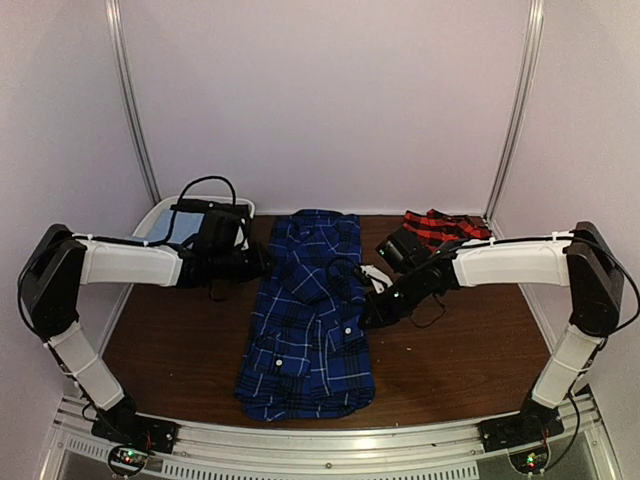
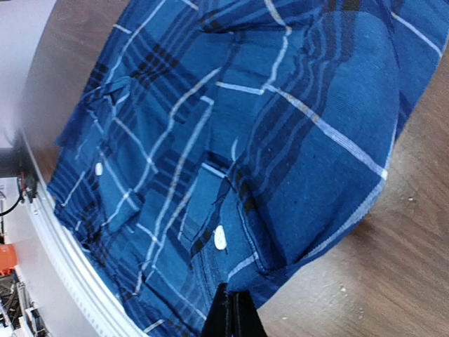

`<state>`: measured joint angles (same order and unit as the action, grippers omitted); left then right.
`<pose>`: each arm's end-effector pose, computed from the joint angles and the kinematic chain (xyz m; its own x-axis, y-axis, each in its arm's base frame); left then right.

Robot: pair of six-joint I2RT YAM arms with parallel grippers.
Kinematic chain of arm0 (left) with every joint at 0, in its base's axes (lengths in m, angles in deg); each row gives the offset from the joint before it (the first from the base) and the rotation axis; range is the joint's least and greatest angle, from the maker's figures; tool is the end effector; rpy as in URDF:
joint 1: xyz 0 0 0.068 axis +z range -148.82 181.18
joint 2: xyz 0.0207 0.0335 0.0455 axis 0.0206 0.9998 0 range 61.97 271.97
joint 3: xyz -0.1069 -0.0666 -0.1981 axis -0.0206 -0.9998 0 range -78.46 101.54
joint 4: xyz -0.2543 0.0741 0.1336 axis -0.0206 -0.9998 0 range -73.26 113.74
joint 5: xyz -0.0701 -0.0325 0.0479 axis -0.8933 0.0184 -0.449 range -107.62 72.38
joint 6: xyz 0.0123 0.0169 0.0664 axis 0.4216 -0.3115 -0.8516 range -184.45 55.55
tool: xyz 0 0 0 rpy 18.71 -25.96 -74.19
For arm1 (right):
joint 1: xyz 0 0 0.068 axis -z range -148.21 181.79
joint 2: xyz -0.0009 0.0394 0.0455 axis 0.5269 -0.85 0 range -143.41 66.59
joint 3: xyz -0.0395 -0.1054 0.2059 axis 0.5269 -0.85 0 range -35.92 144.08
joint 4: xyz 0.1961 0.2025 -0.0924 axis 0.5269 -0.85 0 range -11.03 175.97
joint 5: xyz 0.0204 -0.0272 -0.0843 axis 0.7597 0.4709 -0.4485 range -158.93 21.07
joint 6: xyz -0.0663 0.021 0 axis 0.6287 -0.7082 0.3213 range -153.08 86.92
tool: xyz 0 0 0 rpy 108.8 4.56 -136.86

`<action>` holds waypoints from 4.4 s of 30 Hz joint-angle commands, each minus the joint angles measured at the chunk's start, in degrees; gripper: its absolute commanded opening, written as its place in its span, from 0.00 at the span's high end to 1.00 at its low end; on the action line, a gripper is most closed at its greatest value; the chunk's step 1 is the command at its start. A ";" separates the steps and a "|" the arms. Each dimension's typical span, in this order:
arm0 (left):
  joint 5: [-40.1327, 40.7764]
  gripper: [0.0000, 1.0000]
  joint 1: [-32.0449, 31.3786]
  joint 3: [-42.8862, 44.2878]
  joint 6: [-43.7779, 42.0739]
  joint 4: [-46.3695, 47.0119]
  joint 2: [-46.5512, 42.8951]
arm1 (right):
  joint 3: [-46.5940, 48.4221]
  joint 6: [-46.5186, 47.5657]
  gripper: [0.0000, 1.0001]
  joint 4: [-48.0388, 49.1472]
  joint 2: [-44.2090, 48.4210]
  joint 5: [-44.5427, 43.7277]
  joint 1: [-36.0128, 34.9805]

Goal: Fold and stack the long sleeve shirts
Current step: Fold the sleeve of the rectangle-folded shirt, then adjust the sleeve of the rectangle-folded shirt.

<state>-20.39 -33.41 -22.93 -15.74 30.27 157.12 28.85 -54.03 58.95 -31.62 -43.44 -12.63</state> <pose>0.3321 -0.2322 0.1320 -0.7477 -0.3960 -0.5330 0.0583 0.7604 -0.6468 0.2559 0.2851 0.1213 -0.8604 -0.3913 -0.3265 -0.5094 0.6811 0.5260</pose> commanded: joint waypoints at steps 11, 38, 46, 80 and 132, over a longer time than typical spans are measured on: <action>-14.06 0.73 1.29 8.01 -7.03 -4.21 7.99 | -8.04 -8.25 1.00 6.41 3.64 10.78 -2.97; -16.95 0.72 1.28 16.62 -9.62 -10.61 14.18 | 6.32 -9.82 0.58 -2.19 -0.78 -24.00 -18.72; -16.98 0.72 1.28 16.46 -9.33 -10.69 14.60 | 8.76 -12.13 0.56 -4.41 -7.78 -26.35 -23.54; -18.10 0.72 1.94 17.46 -9.96 -10.57 15.91 | 15.96 -9.45 1.00 -10.98 -12.15 -20.87 -25.95; -13.20 0.71 5.76 36.16 -15.21 -22.00 27.12 | -4.89 -18.98 0.72 32.16 -1.09 -0.96 -2.56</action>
<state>-34.75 -28.34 12.85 -29.62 8.80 188.88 18.89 -73.99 85.20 -29.39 -47.04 -17.75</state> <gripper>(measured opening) 0.291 0.280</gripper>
